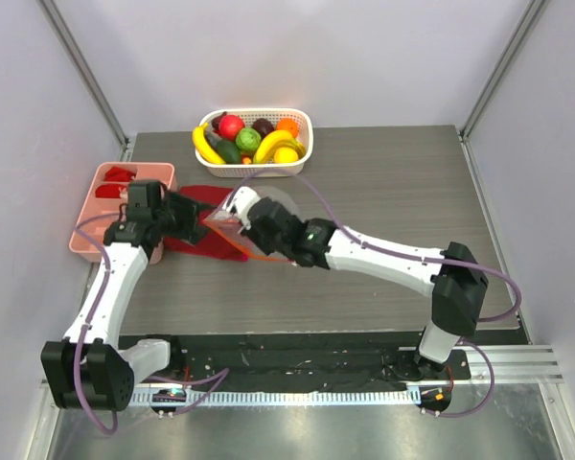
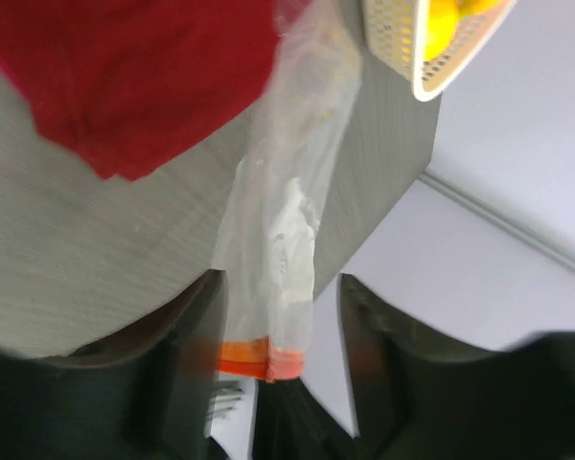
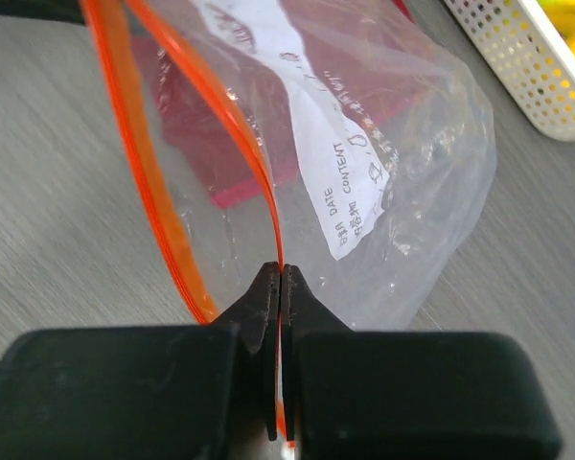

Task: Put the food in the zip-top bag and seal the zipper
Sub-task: Open the zipper of the food storage bag, then pick up the fake fruit from the bin.

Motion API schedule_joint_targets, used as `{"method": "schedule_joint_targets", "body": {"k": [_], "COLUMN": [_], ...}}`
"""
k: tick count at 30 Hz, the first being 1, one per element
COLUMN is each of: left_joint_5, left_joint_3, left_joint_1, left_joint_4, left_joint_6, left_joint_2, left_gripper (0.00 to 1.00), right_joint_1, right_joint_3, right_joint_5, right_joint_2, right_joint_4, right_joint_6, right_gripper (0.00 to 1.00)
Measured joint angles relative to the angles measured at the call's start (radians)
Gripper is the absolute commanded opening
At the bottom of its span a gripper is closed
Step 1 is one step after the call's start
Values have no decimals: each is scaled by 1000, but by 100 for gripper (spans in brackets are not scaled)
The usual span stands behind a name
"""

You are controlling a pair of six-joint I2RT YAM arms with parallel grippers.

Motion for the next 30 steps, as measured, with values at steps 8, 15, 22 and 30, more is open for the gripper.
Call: {"method": "schedule_joint_targets", "body": {"k": [8,15,22,30], "left_joint_5": [50,193,115,-29], "left_joint_3": [252,469,729,793], "left_joint_1": [53,98,34,-96], "left_joint_4": [86,115,-55,-143], "left_joint_6": [283,579,857,1191], "left_joint_2": [57,163,304,483], "left_gripper": [100,100,100,100], "right_joint_1": [-278,-399,-466,-577], "right_joint_3": [90,90,46,84], "right_joint_5": [-132,-165,-150,-126], "right_joint_2": [-122,-336,-460,-251], "right_joint_4": [-132,-235,-279,-306], "right_joint_6": [180,335,485,614], "right_gripper": [1,1,1,1]}}
